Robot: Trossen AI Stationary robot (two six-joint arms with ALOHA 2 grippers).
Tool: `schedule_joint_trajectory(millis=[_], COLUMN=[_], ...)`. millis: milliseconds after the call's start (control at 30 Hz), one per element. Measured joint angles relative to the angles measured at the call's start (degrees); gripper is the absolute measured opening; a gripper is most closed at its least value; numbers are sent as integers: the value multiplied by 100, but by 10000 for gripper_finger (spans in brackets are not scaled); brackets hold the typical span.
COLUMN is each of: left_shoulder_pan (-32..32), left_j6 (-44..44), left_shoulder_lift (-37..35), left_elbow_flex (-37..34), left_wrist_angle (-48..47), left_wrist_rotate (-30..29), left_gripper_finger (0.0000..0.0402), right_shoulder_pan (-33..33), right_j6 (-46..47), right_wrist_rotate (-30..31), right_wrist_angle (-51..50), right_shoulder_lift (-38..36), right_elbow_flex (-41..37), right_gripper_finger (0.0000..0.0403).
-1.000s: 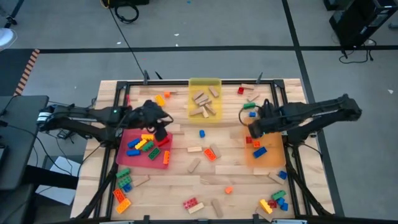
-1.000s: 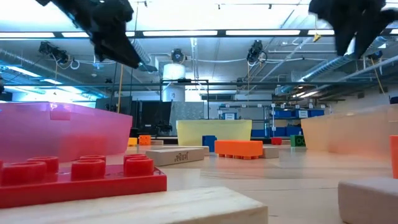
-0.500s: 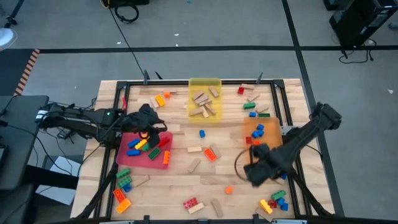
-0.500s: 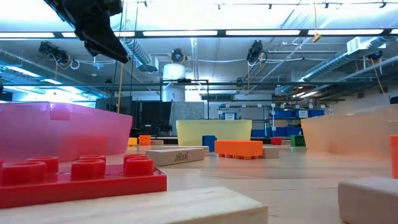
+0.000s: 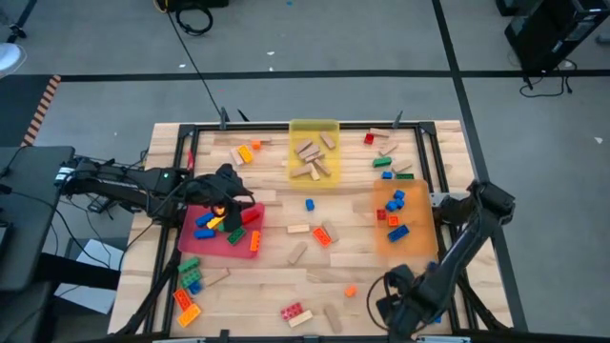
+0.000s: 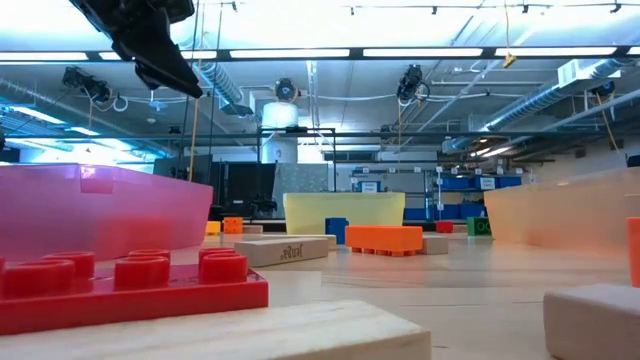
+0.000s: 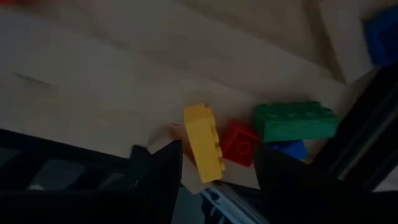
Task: Sort blocks by size
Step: Put the 3 stud yellow game piece into the pink bin
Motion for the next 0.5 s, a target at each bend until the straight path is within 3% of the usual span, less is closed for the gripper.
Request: schedule_joint_trajectory(millis=[333,500], left_shoulder_pan=[0,0], left_j6=[164,-270], left_shoulder_lift=[4,4], left_elbow_flex=[0,0], left_wrist_angle=[42,44], left_wrist_rotate=[0,-1], left_gripper_finger=[163,163], right_shoulder_pan=[106,138], right_j6=[-1260,-1455], right_wrist_rotate=[-1,-149], right_wrist_angle=[425,402], right_shoulder_lift=[826,1127], right_elbow_flex=[0,-1], right_gripper_finger=[200,184])
